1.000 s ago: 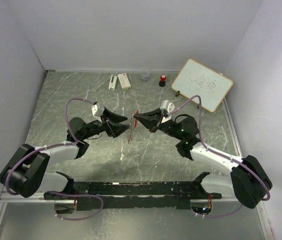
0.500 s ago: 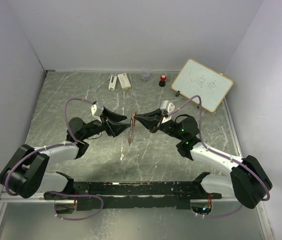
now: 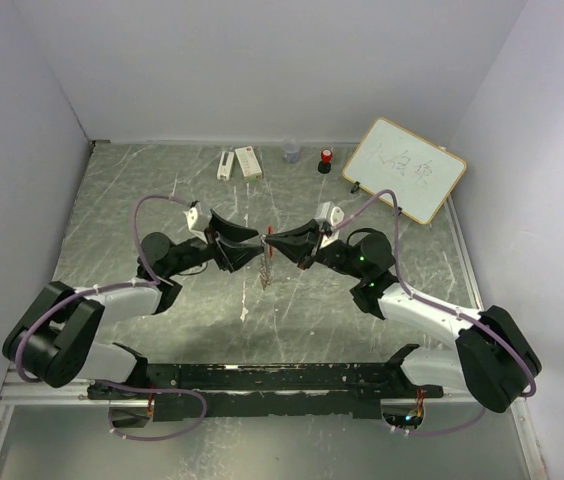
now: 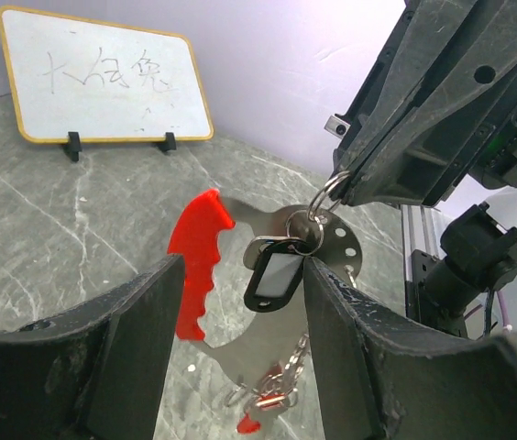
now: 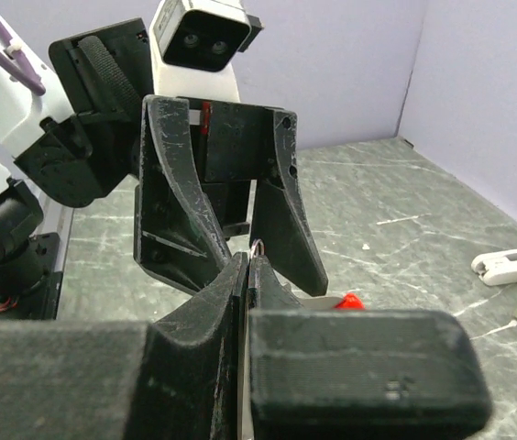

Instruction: Put the keys on the keyring

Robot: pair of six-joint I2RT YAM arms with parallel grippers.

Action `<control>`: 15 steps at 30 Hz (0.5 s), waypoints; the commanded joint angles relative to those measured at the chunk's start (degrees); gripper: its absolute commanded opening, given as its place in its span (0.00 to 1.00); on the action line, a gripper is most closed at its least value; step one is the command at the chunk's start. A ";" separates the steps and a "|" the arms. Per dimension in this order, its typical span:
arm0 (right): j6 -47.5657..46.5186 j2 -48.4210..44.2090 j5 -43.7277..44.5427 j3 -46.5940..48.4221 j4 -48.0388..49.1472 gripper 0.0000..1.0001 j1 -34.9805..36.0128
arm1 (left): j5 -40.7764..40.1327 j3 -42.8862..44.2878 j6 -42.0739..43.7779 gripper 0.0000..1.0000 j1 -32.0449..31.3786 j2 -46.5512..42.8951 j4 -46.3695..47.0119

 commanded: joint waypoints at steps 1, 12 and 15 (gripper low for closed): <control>0.47 0.25 -1.39 0.52 2.31 0.00 -0.31 | 2.42 2.18 -0.23 0.65 -1.18 2.18 5.41; 0.50 0.18 -1.20 0.08 2.38 0.00 -0.30 | 2.39 2.79 -0.57 0.54 -2.64 4.04 6.46; 0.27 -0.04 -0.55 -0.01 2.05 0.00 -0.43 | 2.86 3.37 -0.65 0.39 -2.69 4.43 6.19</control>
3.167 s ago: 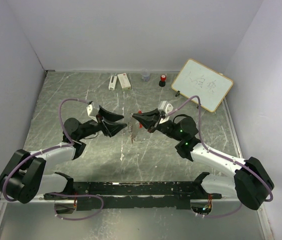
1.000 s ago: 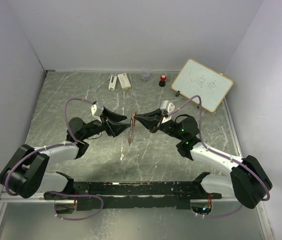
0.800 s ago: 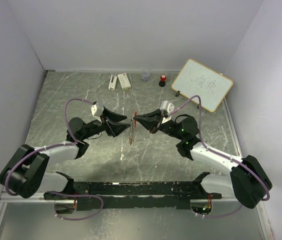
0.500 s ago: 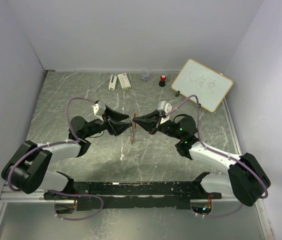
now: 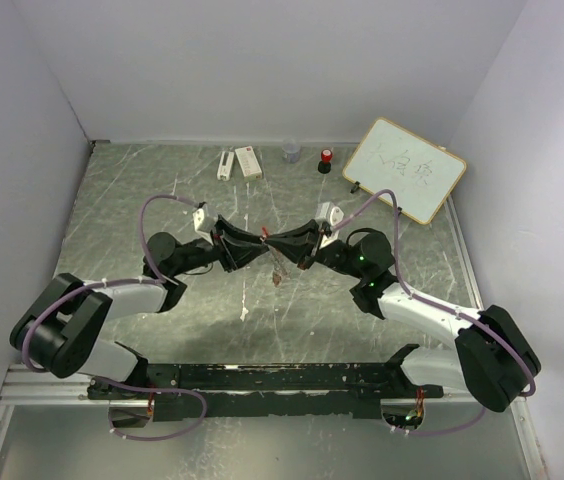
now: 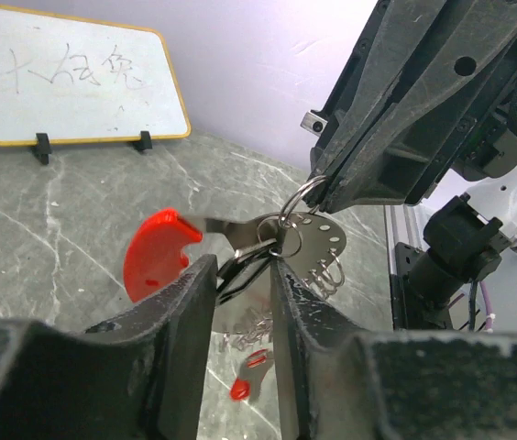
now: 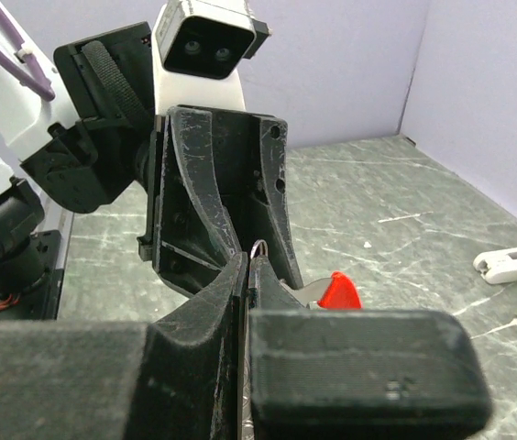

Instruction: Put the keys on the keyring

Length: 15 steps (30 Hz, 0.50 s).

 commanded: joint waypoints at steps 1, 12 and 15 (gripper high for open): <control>0.05 -0.43 0.61 -0.03 1.74 0.00 -0.30 | 1.62 2.29 0.04 0.33 -0.57 0.91 2.81; -1.13 -2.63 4.30 -1.44 -1.65 0.00 -1.67 | -2.62 2.76 7.55 0.13 -0.61 -5.59 -12.15; -1.74 -3.16 4.56 -1.81 -3.03 0.00 -1.95 | -5.17 3.13 11.46 0.08 -0.60 -7.94 -17.14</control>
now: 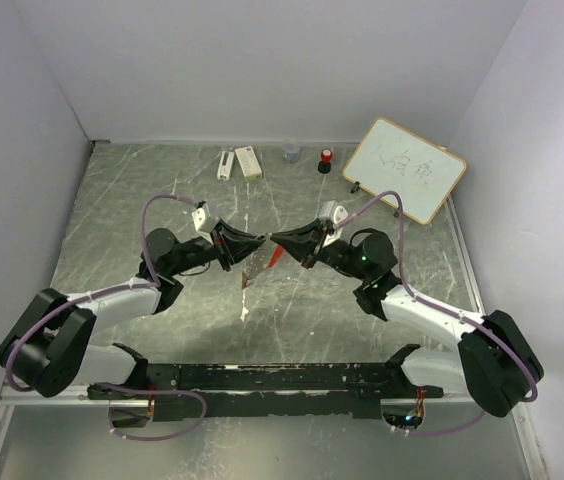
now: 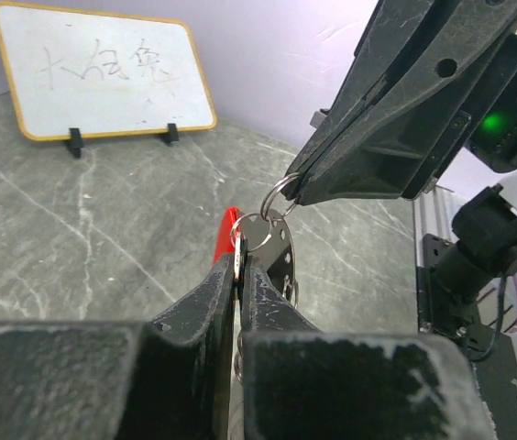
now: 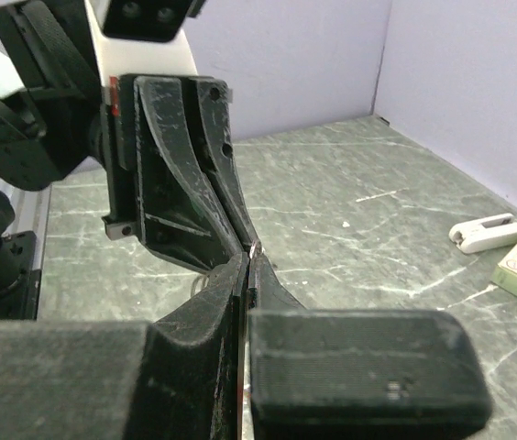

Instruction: Put the keys on the keyring

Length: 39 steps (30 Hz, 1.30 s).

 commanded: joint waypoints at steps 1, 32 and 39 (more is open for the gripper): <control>-1.64 -1.94 1.57 -0.76 -1.11 0.00 -0.80 | -4.20 2.32 6.82 0.07 -0.40 -3.83 -8.87; -1.52 1.92 0.07 1.70 -1.97 0.00 -0.83 | -1.34 3.70 8.69 0.07 -1.73 -2.93 -10.79; -1.98 0.70 1.76 0.33 -3.86 0.00 -0.83 | -6.82 4.86 11.79 0.07 -1.73 -6.22 -17.27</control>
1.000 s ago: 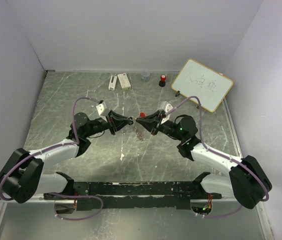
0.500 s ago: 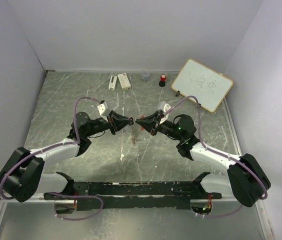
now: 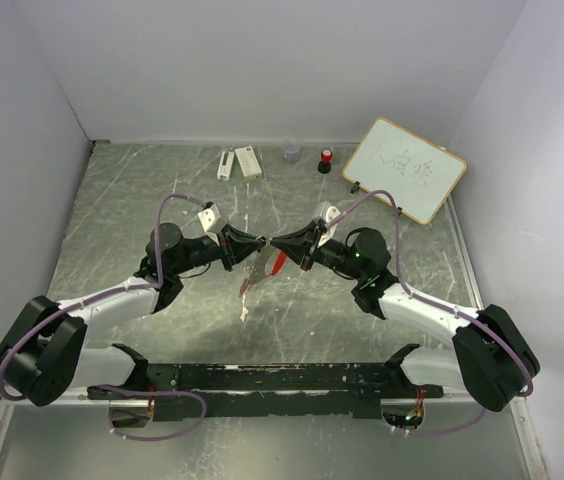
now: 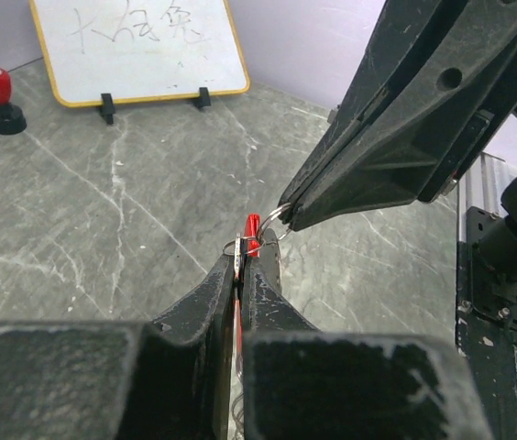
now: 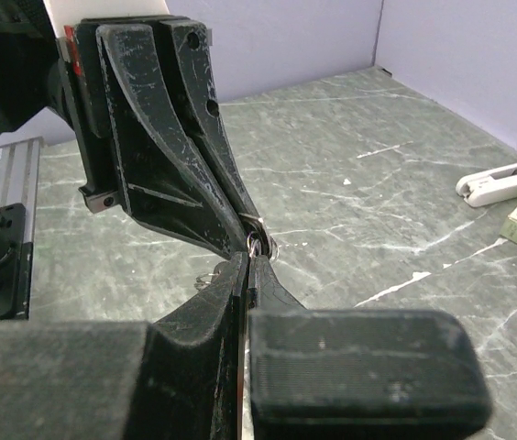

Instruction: Put the keys on the keyring

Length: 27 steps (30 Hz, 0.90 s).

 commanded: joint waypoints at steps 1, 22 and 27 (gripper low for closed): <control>-0.52 -1.20 1.56 0.31 0.39 0.00 -0.35 | -4.40 3.06 3.11 0.07 -0.55 -3.04 -4.31; -0.11 -3.32 6.55 -2.14 -3.90 0.00 -0.34 | -10.20 4.80 1.16 0.12 -0.56 0.43 -5.55; -1.22 -5.80 8.45 -1.85 -7.28 0.00 -0.41 | -15.64 4.26 0.13 0.55 -0.55 -0.71 -6.55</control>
